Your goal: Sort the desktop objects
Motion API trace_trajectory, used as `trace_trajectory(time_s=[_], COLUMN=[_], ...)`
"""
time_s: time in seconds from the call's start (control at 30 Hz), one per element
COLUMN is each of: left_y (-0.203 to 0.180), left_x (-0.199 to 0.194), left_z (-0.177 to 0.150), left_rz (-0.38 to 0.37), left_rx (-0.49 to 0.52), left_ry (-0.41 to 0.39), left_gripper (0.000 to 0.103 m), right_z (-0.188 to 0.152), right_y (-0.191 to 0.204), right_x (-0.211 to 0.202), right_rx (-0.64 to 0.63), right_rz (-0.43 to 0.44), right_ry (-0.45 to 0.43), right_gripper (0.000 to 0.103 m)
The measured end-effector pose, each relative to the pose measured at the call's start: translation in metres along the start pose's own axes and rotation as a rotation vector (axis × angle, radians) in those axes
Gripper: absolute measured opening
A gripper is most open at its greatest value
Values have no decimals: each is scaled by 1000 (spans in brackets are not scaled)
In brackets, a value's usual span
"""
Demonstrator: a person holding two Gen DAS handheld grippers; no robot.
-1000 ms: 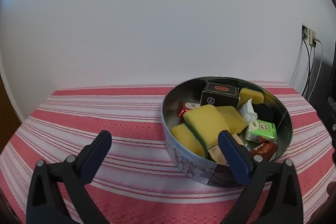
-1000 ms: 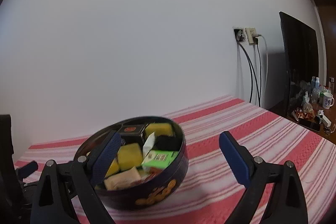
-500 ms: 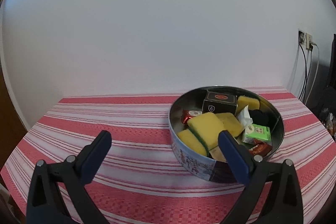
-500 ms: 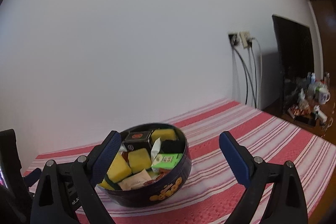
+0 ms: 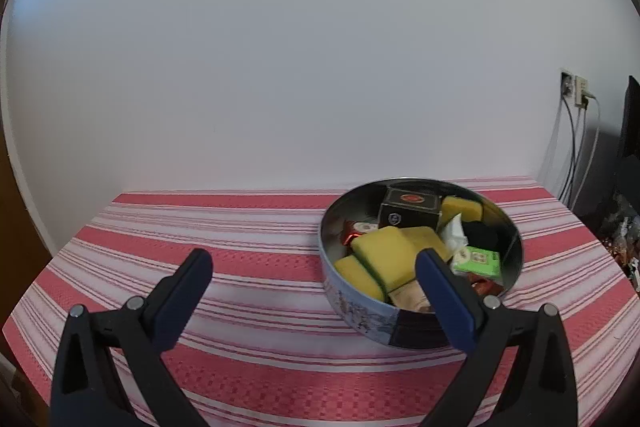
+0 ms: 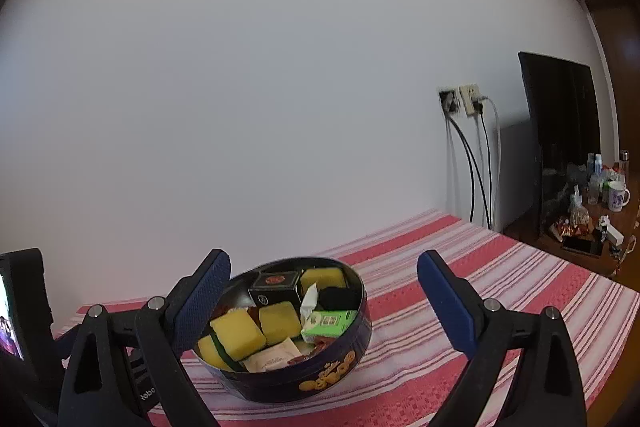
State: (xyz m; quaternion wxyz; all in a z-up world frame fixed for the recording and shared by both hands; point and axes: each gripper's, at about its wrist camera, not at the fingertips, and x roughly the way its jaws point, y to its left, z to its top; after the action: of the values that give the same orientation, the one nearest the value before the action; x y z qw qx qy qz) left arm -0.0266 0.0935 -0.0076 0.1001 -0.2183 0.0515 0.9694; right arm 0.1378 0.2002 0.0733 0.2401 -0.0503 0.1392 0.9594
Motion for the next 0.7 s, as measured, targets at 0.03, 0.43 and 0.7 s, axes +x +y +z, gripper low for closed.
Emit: trace_trajectory(time_s=[0.03,0.43,0.7], left_y=[-1,-2,-8], left_x=[0,3,0], left_z=[0,-1,-2], left_rz=[4,-94,-52], left_rx=[2,-48,-16], left_ry=[-1,58,43], left_gripper=[103,103,102], right_z=[1,0,0], right_y=[1,-7,-7], right_x=[-3,-8,-10], right_rx=[-7,5,0], right_rz=[-5,0,5], right_ry=[-14,-11,-5], right_gripper=[96,96,96])
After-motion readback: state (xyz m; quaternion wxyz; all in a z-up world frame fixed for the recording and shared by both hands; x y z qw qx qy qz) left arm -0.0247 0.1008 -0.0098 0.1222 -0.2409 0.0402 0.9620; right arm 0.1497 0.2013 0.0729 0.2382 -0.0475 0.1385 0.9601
